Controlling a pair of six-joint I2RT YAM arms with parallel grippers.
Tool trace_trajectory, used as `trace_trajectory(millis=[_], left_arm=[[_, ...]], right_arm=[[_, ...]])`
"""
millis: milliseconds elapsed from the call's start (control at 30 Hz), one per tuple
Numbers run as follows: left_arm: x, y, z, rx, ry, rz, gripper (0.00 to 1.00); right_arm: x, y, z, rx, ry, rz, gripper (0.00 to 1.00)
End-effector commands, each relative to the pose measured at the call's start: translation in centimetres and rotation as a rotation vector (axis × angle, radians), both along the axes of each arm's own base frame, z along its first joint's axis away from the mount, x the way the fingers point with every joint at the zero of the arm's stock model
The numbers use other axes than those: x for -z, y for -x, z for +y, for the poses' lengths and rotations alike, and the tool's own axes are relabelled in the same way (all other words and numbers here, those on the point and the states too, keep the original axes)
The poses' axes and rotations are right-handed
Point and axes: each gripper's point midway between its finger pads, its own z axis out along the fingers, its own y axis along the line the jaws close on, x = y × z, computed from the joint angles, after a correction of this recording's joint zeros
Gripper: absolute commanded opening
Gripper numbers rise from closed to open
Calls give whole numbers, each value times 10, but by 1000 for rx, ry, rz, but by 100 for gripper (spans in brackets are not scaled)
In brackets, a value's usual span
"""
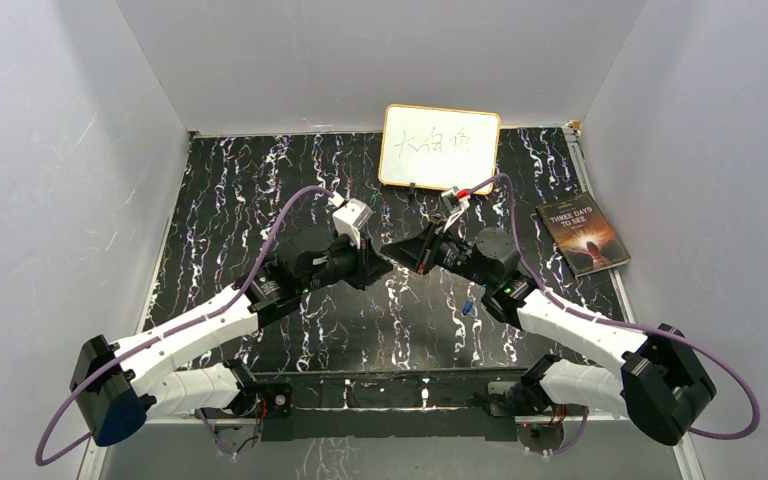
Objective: Insert the pens into the pen caps
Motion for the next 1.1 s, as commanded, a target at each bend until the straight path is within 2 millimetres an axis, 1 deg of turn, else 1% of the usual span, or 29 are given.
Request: trace_trajectory(millis=[0, 133, 200, 233, 267, 300, 333, 400, 433, 467, 500, 533, 567, 633, 700, 800, 933, 1000, 1067], left_arm=[[-8, 5, -4, 25, 33, -13, 0], [-8, 2, -1, 4, 26, -21, 0], [-7, -2, 5, -31, 13, -20, 0], [-4, -5, 9, -60, -6, -17, 0], [-1, -9, 14, -91, -30, -13, 0], [1, -12, 18, -115, -56, -14, 0], [4, -16, 22, -136, -84, -15, 0], [11, -23, 28, -169, -146, -10, 0], [15, -26, 29, -176, -171, -4, 0], [19, -29, 29, -177, -192, 3, 0], [22, -33, 28, -178, -207, 8, 0], [25, -37, 24, -173, -218, 13, 0], [26, -40, 22, -170, -219, 12, 0], [25, -44, 16, -156, -209, 3, 0], [23, -47, 9, -142, -190, -6, 0], [23, -48, 4, -129, -169, -16, 0], [27, -50, 4, -125, -161, -21, 0], [27, -50, 2, -105, -158, -23, 0], [26, -52, 1, -102, -164, -21, 0]], right_arm=[[-19, 6, 0, -24, -69, -49, 0], [-17, 5, -2, -12, -56, -53, 0], [-13, -1, -10, 46, -27, -55, 13], [-11, -5, -16, 88, 7, -61, 25], [-10, -10, -23, 133, 48, -67, 34], [-7, -17, -32, 194, 98, -68, 39], [-5, -24, -43, 260, 144, -62, 42], [8, -37, -70, 412, 257, -9, 42], [21, -42, -87, 490, 323, 59, 42], [37, -46, -105, 575, 392, 135, 48], [54, -46, -121, 641, 452, 213, 61], [68, -48, -138, 717, 504, 280, 70], [82, -45, -148, 744, 540, 343, 75], [103, -36, -158, 759, 591, 438, 76], [124, -24, -167, 785, 630, 533, 71], [144, -7, -178, 802, 679, 614, 65], [156, 5, -188, 862, 662, 684, 57], [160, 8, -191, 887, 653, 716, 57], [166, 12, -192, 890, 673, 743, 60]])
